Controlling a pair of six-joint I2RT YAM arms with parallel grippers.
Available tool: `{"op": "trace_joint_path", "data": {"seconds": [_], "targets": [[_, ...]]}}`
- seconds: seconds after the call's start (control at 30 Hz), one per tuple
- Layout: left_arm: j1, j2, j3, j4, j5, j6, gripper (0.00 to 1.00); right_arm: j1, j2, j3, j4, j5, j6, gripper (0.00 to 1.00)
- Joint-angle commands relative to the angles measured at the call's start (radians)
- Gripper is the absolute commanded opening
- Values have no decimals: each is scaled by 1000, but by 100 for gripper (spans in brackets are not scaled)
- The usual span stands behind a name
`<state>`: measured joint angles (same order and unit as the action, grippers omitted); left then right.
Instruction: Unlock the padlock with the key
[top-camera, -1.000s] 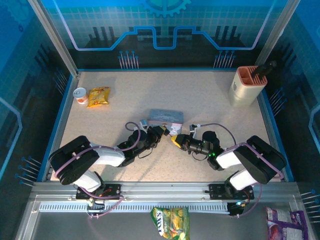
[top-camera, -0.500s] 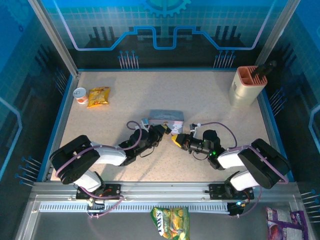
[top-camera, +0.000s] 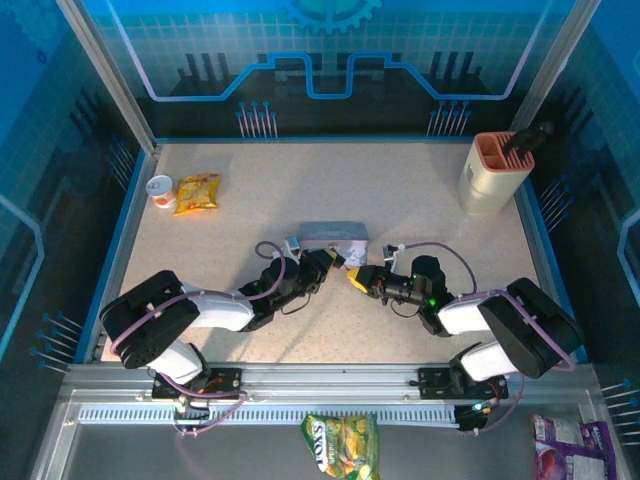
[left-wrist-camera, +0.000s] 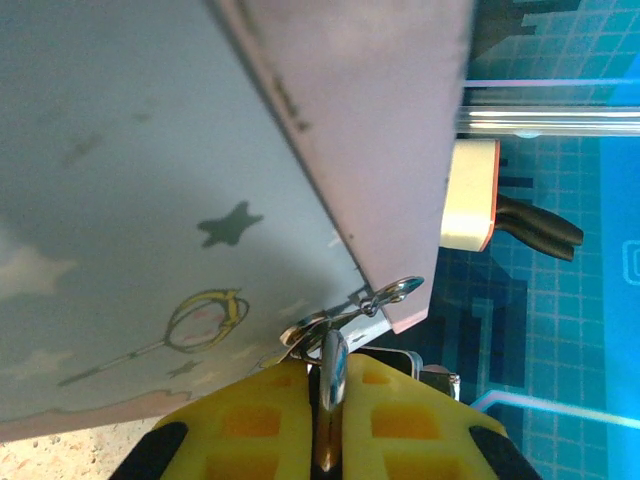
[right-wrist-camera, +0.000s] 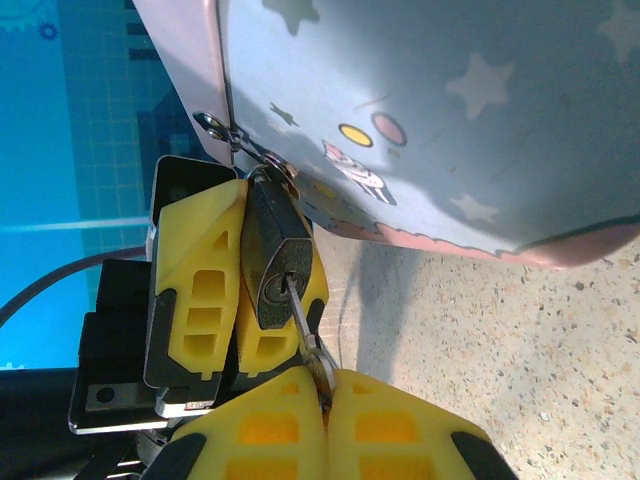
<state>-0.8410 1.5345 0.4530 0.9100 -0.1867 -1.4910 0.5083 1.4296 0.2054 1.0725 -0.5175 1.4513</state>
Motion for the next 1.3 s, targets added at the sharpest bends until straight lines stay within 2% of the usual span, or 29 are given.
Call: {"op": "trace_joint_path", "data": {"seconds": [0.0, 0.37, 0.73, 1.07, 1.27], "targets": [[-105, -12, 47, 70, 299, 5, 0, -25, 4, 74, 77, 76, 20, 0], [-98, 2, 55, 49, 319, 20, 1, -61, -34, 124, -52, -87, -125, 0], [-86, 30, 59, 41, 321, 39, 10, -28, -188, 137, -295, -57, -241, 0], [-81, 50, 64, 59, 322, 36, 18, 2, -176, 115, -270, -38, -237, 0], [-74, 52, 61, 61, 322, 36, 17, 7, -196, 117, -305, -34, -248, 0]]}}
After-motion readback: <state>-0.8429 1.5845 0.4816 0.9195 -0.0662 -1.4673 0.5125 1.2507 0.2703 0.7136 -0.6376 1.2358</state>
